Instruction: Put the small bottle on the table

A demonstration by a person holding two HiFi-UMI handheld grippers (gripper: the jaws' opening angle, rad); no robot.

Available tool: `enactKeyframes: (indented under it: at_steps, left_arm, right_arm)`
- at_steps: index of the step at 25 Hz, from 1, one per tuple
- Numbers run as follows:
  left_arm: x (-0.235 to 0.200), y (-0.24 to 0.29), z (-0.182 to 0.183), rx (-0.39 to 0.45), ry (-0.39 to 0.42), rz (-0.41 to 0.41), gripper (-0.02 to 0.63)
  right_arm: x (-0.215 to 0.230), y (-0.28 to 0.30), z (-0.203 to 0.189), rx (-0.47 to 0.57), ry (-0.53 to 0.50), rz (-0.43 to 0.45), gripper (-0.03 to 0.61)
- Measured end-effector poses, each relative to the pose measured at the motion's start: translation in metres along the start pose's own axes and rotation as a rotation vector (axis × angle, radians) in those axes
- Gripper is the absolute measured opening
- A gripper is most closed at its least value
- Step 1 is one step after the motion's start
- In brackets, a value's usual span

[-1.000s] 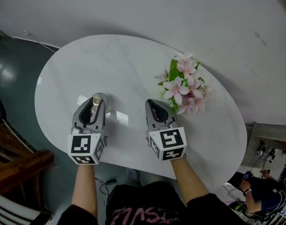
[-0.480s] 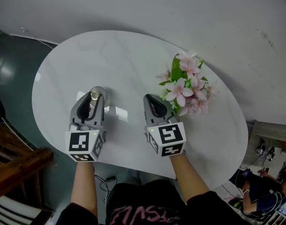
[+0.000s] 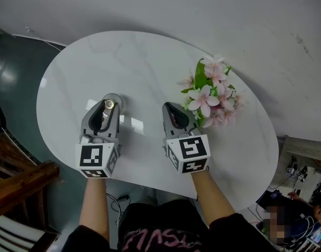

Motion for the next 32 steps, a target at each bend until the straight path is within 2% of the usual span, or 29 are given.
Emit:
enactKeyframes:
  at_steps: [9, 14, 18, 32]
  left_arm:
    - [0.001, 0.0, -0.001, -0.002, -0.012, 0.018, 0.131]
    - [0.003, 0.0, 0.0, -0.015, -0.057, 0.018, 0.132]
    - [0.005, -0.005, 0.001, -0.019, -0.033, 0.032, 0.149]
    - [0.017, -0.033, 0.005, -0.016, -0.051, 0.053, 0.152]
  right_arm:
    - [0.001, -0.005, 0.001, -0.004, -0.021, 0.006, 0.067]
    - [0.0, -0.007, 0.002, -0.001, -0.023, 0.016, 0.067]
    - [-0.002, -0.009, 0.002, 0.003, -0.028, 0.028, 0.067]
    - [-0.019, -0.03, 0.012, 0.042, -0.063, 0.057, 0.067]
Point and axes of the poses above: the fingertips, and each gripper's own axes: y forward along the fingers, x to its right, z out of its top, the point moved 10 cm from there along -y, backward along the fingers, and after that the axes turned 3 degrees about x, right-handed, at the moved point
